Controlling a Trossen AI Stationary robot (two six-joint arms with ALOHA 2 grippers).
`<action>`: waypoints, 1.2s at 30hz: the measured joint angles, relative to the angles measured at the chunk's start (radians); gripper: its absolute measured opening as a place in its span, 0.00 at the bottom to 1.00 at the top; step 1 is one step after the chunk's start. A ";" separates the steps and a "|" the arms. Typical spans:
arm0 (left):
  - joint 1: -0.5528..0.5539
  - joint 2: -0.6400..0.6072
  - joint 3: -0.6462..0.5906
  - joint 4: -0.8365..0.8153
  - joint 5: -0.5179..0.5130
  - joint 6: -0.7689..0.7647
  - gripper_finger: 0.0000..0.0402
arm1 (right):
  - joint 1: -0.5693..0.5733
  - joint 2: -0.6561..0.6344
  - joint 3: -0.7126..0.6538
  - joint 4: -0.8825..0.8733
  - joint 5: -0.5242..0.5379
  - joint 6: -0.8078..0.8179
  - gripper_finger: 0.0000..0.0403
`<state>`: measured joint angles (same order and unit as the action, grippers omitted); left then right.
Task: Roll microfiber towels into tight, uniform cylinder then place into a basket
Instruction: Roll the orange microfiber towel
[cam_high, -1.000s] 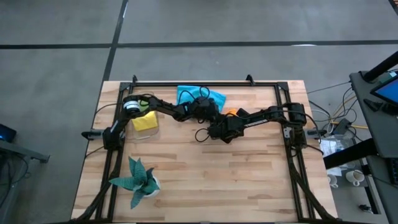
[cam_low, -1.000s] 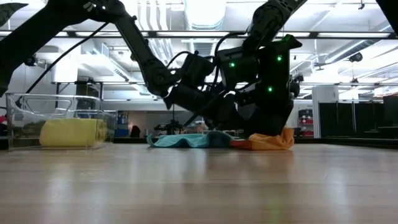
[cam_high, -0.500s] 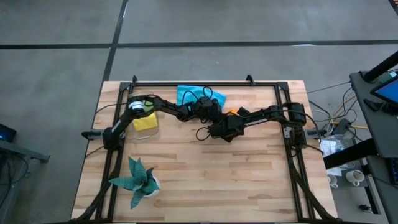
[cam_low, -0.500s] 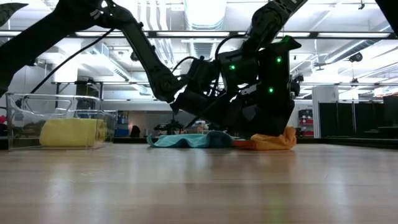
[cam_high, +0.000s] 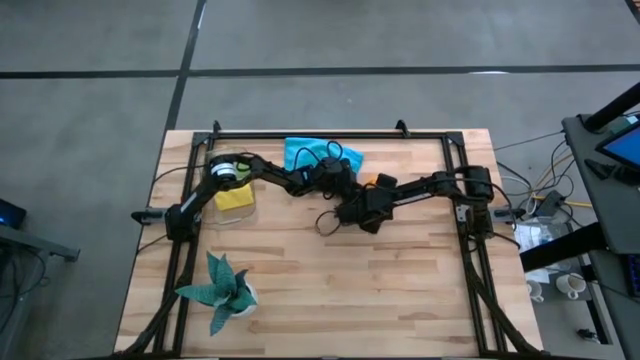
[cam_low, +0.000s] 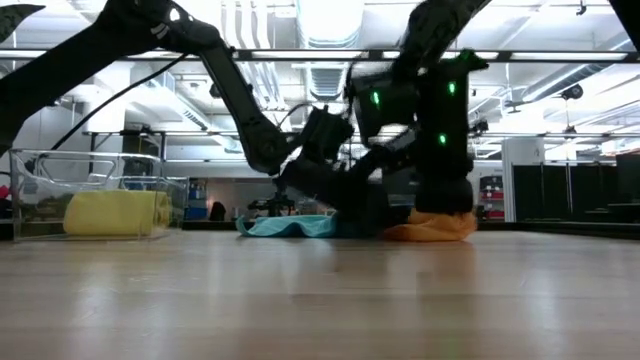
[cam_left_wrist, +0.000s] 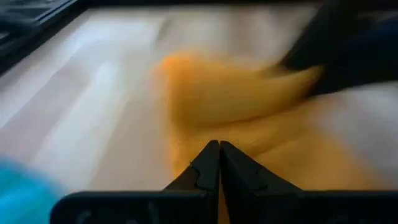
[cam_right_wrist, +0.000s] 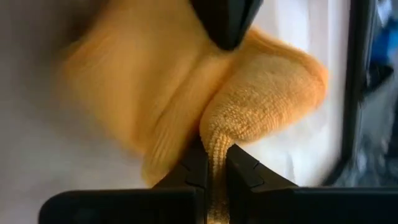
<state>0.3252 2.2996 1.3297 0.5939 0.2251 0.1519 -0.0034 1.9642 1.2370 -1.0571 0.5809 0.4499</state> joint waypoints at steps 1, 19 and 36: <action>0.002 0.004 -0.006 -0.007 0.001 0.019 0.00 | 0.003 -0.006 0.006 0.014 -0.004 -0.032 0.03; -0.015 -0.004 0.006 0.052 0.031 0.045 0.00 | 0.004 -0.100 -0.014 0.144 -0.131 -0.256 0.03; -0.006 -0.022 -0.010 0.042 -0.026 0.045 0.00 | -0.010 -0.100 -0.094 0.276 -0.139 -0.294 0.07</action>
<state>0.3187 2.2778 1.3197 0.6358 0.1990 0.1968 -0.0132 1.8645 1.1431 -0.7811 0.4420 0.1564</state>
